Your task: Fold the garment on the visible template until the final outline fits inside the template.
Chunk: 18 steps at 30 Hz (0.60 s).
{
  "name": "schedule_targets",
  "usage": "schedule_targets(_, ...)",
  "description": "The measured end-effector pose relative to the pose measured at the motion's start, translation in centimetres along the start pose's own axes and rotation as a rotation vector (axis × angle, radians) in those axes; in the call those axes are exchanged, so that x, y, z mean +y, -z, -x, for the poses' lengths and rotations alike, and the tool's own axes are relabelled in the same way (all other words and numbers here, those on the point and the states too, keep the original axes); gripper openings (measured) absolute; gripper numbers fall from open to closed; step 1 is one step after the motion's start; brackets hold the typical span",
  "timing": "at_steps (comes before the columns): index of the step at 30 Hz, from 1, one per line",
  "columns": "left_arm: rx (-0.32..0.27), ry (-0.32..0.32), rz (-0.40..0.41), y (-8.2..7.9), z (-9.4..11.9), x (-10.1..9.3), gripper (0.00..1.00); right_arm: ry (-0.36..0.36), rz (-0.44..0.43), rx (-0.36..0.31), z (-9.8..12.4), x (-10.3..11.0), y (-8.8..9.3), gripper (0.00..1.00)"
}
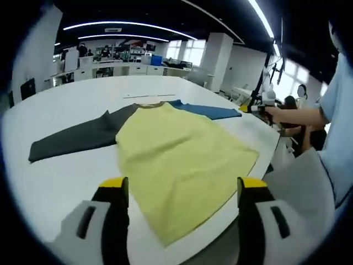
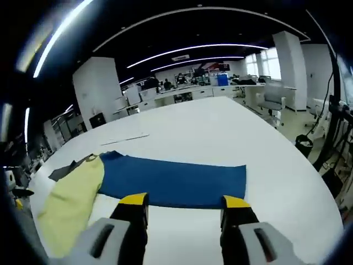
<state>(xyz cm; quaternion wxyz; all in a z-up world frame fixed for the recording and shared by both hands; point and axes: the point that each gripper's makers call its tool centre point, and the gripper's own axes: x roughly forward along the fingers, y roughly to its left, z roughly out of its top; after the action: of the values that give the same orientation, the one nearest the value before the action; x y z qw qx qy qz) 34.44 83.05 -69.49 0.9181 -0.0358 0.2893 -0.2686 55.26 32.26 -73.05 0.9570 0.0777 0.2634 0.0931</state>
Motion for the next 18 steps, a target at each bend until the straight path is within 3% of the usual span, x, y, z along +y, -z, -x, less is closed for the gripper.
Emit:
schedule_targets(3,-0.006,-0.005,-0.002,-0.6,-0.3,0.0,0.75,0.033,-0.009,-0.028,-0.2,-1.3,-0.4,0.47)
schedule_targets(5,-0.004,-0.004,0.0,-0.5,-0.6,-0.1,0.75,0.076,-0.016,0.029,-0.3,-2.4,0.6,0.45)
schedule_targets(7,0.009,0.005,-0.003,-0.3,-0.9,-0.4,0.74,0.091,-0.027,0.003,-0.3,-2.7,0.2,0.44)
schedule_targets(9,0.011,0.007,-0.007,-0.2,-1.0,-0.6,0.74,0.122,-0.053,0.035,-0.3,-3.4,0.7,0.4)
schedule_targets(11,0.011,0.013,0.002,0.1,-1.1,-0.5,0.74,0.109,-0.069,0.029,-0.2,-3.1,0.8,0.33)
schedule_targets(14,0.019,0.016,0.01,0.6,-1.2,-0.4,0.73,0.111,-0.051,0.08,-0.2,-3.2,1.8,0.21)
schedule_targets(18,0.026,0.015,0.02,1.0,-1.2,-0.1,0.73,0.105,-0.082,0.063,-0.5,-3.1,1.9,0.19)
